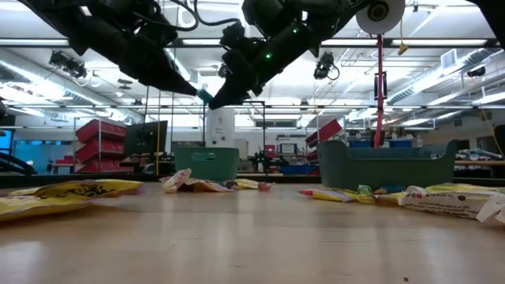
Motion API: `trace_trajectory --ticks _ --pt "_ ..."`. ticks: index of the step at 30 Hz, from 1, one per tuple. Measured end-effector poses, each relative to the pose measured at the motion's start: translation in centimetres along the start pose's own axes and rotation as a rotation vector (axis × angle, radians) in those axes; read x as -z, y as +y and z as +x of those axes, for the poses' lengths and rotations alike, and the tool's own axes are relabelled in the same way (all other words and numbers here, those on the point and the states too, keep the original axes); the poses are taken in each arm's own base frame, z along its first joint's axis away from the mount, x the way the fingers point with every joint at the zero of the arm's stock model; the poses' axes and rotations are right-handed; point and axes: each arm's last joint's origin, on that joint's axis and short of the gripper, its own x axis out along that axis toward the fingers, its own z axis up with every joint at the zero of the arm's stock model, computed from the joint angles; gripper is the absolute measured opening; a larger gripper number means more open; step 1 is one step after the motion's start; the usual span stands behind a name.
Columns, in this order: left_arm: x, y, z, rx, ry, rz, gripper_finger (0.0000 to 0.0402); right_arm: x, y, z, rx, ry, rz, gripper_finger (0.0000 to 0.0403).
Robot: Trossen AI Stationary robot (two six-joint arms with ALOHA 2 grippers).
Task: Sort candy
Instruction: Put the blue candy into the green bin
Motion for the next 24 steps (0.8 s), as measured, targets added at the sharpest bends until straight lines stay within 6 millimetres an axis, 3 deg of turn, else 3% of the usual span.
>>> trace_trajectory --ticks 11,20,24 --pt "0.1 0.1 1.3 0.001 -0.010 0.019 0.0072 0.2 -0.3 0.0 0.005 0.008 0.000 0.0000" --pt "0.8 0.5 0.3 -0.201 0.125 0.040 0.0072 0.4 -0.9 0.0 0.038 0.032 0.042 0.0000" --pt "0.7 0.5 0.3 -0.185 0.114 0.061 0.0072 0.2 -1.2 0.0 0.047 0.010 0.047 0.0000"
